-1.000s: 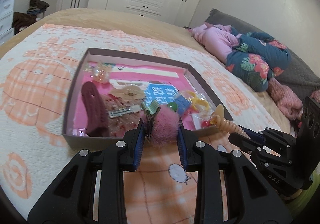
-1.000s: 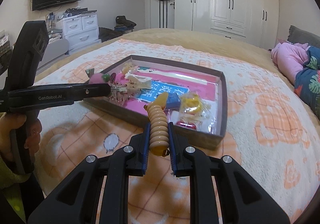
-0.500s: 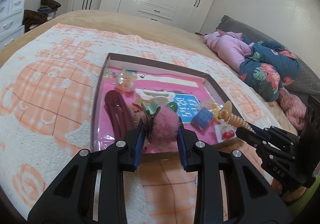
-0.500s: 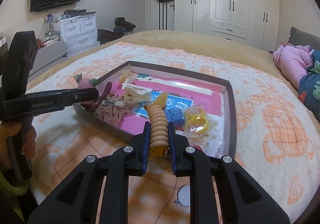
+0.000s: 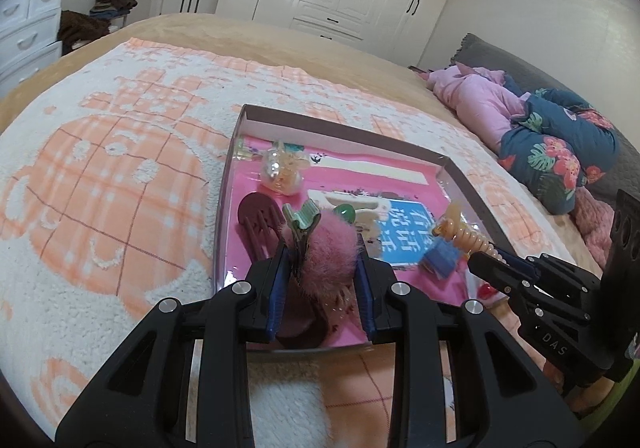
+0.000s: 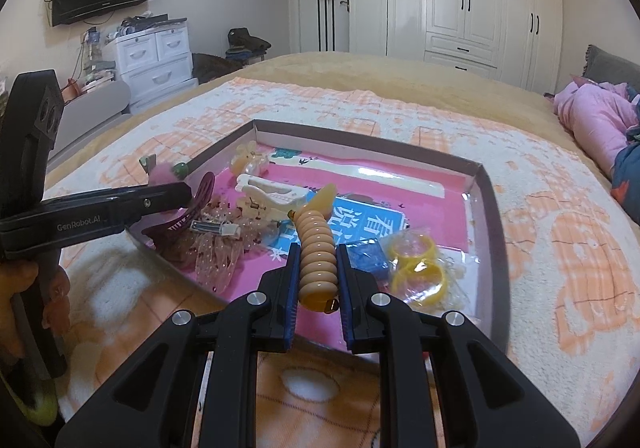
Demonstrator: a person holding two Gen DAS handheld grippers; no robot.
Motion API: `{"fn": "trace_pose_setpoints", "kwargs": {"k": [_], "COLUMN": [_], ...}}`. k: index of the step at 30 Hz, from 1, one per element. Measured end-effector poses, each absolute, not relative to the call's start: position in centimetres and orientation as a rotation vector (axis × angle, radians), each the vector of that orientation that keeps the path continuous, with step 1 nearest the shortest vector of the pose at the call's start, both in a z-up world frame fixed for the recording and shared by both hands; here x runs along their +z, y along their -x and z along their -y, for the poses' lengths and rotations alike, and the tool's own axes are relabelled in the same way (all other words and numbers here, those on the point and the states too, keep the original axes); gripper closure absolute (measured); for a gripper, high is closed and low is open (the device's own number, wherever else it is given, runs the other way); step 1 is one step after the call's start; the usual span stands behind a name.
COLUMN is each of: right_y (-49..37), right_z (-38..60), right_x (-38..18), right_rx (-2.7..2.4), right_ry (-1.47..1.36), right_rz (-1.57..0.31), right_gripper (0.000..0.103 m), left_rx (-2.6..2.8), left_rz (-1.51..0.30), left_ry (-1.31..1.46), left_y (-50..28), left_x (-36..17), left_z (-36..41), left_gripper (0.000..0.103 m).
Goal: Organize jewelry
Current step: 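Carry the pompom clip and coiled tie over the box with both tools, then release the pompom clip into the box with the left tool while the right tool releases the coiled tie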
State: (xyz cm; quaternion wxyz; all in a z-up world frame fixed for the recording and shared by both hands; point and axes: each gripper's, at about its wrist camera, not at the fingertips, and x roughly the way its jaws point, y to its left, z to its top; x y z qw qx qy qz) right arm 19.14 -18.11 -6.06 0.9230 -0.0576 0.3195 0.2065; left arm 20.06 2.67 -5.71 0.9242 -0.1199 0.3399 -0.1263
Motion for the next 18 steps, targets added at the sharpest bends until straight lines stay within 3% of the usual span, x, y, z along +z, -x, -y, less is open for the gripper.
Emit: {"fn": "trace_pose_setpoints", "kwargs": {"k": [18], "right_y": [-20.3], "right_z": [16.1], "right_x": [-7.3], "right_rx": [0.458], "right_ry": [0.125], "right_rz": [-0.706], "right_gripper": [0.086], "left_rx": [-0.25], "left_rz": [-0.717], "left_ry": [0.247], "left_y": [-20.7], "left_x": [-6.6], "left_z": [-2.9], "left_gripper": [0.081]}}
